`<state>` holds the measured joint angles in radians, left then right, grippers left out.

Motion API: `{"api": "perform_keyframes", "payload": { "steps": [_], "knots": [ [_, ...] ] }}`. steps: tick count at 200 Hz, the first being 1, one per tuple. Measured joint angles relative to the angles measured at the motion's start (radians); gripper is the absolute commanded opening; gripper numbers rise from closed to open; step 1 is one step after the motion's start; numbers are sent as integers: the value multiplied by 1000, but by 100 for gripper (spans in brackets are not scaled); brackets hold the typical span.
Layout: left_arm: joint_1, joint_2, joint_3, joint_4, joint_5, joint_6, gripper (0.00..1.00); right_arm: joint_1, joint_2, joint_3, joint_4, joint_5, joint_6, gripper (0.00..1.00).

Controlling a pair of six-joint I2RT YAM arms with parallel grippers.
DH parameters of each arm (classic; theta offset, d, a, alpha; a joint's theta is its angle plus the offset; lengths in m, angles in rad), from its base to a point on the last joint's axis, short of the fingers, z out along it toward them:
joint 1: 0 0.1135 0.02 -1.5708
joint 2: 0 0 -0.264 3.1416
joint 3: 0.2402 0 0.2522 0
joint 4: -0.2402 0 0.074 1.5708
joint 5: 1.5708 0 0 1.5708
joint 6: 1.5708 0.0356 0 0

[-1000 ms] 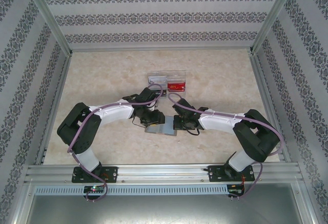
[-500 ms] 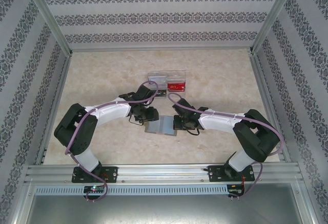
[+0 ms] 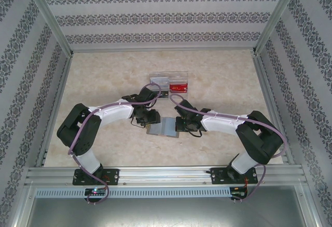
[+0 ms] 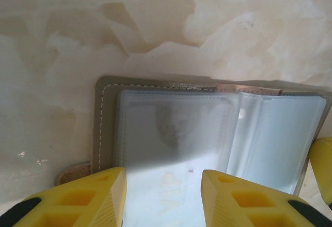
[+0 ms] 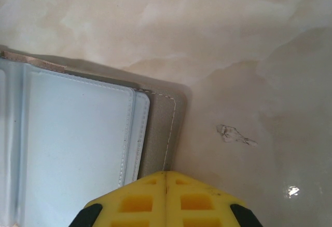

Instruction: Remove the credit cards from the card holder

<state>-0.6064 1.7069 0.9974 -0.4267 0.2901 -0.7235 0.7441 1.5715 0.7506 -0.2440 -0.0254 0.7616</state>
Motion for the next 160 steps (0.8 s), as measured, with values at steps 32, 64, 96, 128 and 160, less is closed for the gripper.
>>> {"api": "perform_keyframes", "payload": {
  "steps": [32, 64, 96, 128, 160],
  "knots": [
    [0, -16, 0, -8, -24, 0, 43, 0, 0, 0, 0, 0, 2, 0],
    [0, -17, -5, -7, -24, 0, 43, 0, 0, 0, 0, 0, 3, 0],
    [0, -13, -6, -6, -2, 0, 43, 0, 0, 0, 0, 0, 3, 0],
    [0, 4, -6, -1, 34, 0, 42, 0, 0, 0, 0, 0, 3, 0],
    [0, 13, -6, 5, 56, 0, 42, 0, 0, 0, 0, 0, 3, 0]
  ]
}}
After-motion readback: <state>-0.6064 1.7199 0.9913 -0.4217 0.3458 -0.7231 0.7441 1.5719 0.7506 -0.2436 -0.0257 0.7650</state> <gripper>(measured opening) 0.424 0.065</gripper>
